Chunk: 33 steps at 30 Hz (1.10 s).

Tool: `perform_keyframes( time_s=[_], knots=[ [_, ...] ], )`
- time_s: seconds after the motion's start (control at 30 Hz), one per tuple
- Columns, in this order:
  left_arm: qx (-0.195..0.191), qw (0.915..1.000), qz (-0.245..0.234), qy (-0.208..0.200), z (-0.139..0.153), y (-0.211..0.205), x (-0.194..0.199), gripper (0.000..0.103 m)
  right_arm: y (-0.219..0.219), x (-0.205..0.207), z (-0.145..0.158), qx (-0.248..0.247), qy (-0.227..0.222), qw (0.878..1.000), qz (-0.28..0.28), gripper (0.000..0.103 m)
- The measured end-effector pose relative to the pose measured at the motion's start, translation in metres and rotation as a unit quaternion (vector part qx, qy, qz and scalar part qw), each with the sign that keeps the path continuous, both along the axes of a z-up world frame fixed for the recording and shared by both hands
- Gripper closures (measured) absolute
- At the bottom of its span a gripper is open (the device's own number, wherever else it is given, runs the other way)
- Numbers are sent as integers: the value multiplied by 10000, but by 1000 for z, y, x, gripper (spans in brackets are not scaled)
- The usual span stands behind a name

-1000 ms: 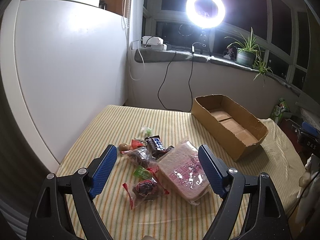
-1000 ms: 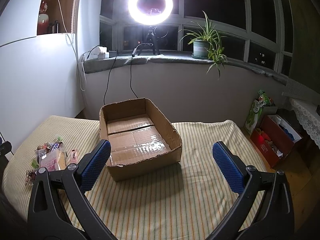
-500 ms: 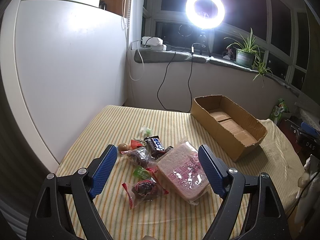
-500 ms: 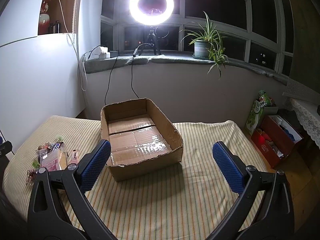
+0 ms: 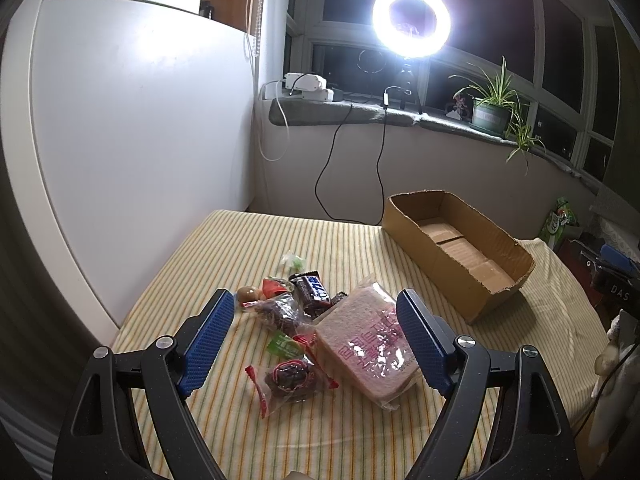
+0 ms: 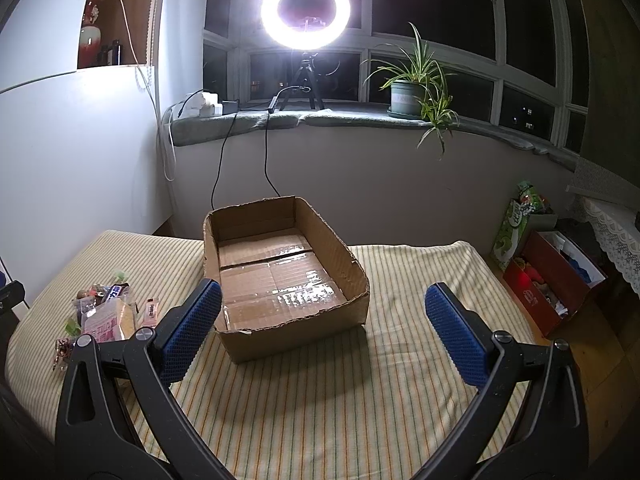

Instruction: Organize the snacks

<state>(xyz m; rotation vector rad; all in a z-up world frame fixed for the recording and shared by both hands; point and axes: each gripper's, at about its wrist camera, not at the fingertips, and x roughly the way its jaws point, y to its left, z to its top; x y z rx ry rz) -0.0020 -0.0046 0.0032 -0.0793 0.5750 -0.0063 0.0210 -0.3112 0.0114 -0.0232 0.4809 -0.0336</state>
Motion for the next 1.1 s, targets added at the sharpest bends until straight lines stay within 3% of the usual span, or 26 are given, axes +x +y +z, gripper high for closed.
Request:
perform_keyframes(
  time_s=[0.63,0.87,1.1],
  knots=[
    [-101,9999,-30,61,-6,6,4,20,5,0,-3,91,55,9999,97,0],
    [-587,9972,-169,437,-25,13,9,20,13,8,-15,359,309,9968,645,0],
    [-1198,9883,-344,877,-52,12,10,20,26,20,-31,933,844,9815,1443,0]
  ],
)
